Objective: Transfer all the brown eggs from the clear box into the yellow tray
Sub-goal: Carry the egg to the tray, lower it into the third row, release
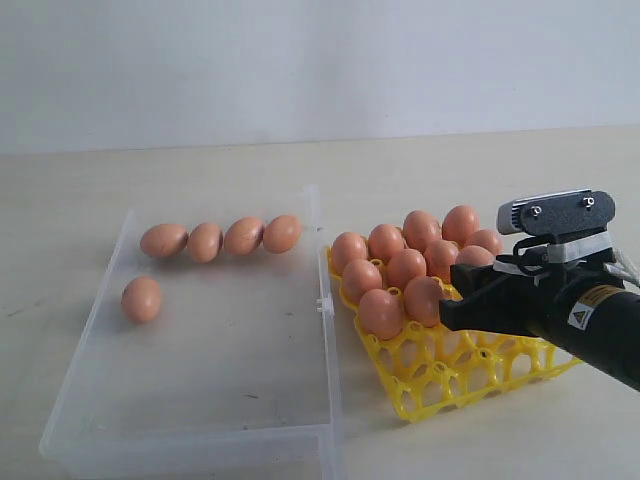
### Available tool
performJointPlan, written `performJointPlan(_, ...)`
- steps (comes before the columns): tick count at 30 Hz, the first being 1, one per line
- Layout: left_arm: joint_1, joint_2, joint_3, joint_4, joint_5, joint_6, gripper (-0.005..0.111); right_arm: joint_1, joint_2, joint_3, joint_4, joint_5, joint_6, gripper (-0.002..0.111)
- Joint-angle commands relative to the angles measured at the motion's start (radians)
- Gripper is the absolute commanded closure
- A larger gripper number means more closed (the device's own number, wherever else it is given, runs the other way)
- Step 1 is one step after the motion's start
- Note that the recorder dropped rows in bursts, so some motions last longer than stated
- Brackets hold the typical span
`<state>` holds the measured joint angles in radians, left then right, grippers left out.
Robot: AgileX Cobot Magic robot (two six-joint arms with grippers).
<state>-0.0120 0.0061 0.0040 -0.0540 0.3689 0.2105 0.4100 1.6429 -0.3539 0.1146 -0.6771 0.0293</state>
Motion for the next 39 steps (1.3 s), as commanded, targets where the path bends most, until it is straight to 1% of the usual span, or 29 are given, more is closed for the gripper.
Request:
performJointPlan(1, 0.002, -0.006, -0.004, -0.008, -0.008, -0.005, 0.107, -0.006, 0.012, -0.006, -0.014, -0.028, 0.001, 0.108)
performJointPlan(2, 0.002, -0.006, -0.004, -0.008, -0.008, -0.005, 0.107, -0.006, 0.013, -0.006, -0.016, -0.028, 0.001, 0.107)
performJointPlan(5, 0.002, -0.006, -0.004, -0.008, -0.008, -0.005, 0.107, -0.006, 0.013, -0.006, -0.016, -0.028, 0.001, 0.098)
performJointPlan(8, 0.002, -0.006, -0.004, -0.008, -0.008, -0.005, 0.107, -0.006, 0.013, -0.006, -0.016, -0.026, 0.001, 0.082)
performJointPlan(11, 0.002, -0.006, -0.004, -0.008, -0.008, -0.005, 0.107, -0.006, 0.013, -0.006, -0.016, -0.021, 0.001, 0.062)
performJointPlan(14, 0.002, -0.006, -0.004, -0.008, -0.008, -0.005, 0.107, -0.006, 0.013, -0.006, -0.016, -0.021, 0.001, 0.049)
performJointPlan(15, 0.002, -0.006, -0.004, -0.008, -0.008, -0.005, 0.107, -0.006, 0.013, -0.006, -0.016, -0.021, 0.001, 0.046)
performJointPlan(17, 0.002, -0.006, -0.004, -0.008, -0.008, -0.005, 0.107, -0.006, 0.008, -0.006, -0.016, -0.021, -0.001, 0.045)
performJointPlan(19, 0.002, -0.006, -0.004, -0.008, -0.008, -0.005, 0.107, -0.006, -0.003, -0.006, -0.014, -0.021, -0.001, 0.047)
performJointPlan(20, 0.002, -0.006, -0.004, -0.008, -0.008, -0.005, 0.107, -0.006, -0.018, -0.006, -0.014, -0.013, -0.001, 0.049)
performJointPlan(21, 0.002, -0.006, -0.004, -0.008, -0.008, -0.005, 0.107, -0.006, -0.042, -0.006, -0.014, 0.004, -0.001, 0.053)
performJointPlan(22, 0.002, -0.006, -0.004, -0.008, -0.008, -0.005, 0.107, -0.006, -0.068, -0.006, -0.014, 0.029, -0.001, 0.06)
performJointPlan(24, 0.002, -0.006, -0.004, -0.008, -0.008, -0.005, 0.107, -0.006, -0.159, -0.018, -0.009, 0.117, -0.001, 0.077)
performJointPlan(26, 0.002, -0.006, -0.004, -0.008, -0.008, -0.005, 0.107, -0.003, -0.267, -0.058, -0.009, 0.258, 0.004, 0.095)
performJointPlan(27, 0.002, -0.006, -0.004, -0.008, -0.008, -0.005, 0.107, -0.003, -0.312, -0.095, -0.026, 0.359, 0.027, 0.105)
performJointPlan(28, 0.002, -0.006, -0.004, -0.008, -0.008, -0.005, 0.107, -0.001, -0.346, -0.14, -0.052, 0.466, 0.061, 0.108)
performJointPlan(31, 0.002, -0.006, -0.004, -0.008, -0.008, -0.005, 0.107, 0.069, -0.349, -0.317, -0.133, 0.769, 0.124, 0.108)
performJointPlan(34, 0.002, -0.006, -0.004, -0.008, -0.008, -0.005, 0.107, 0.158, -0.244, -0.493, -0.123, 1.047, 0.106, 0.108)
performJointPlan(37, 0.002, -0.006, -0.004, -0.008, -0.008, -0.005, 0.107, 0.248, -0.085, -0.664, -0.06, 1.217, 0.021, 0.108)
performJointPlan(39, 0.002, -0.006, -0.004, -0.008, -0.008, -0.005, 0.107, 0.305, 0.008, -0.757, 0.002, 1.255, -0.036, 0.108)
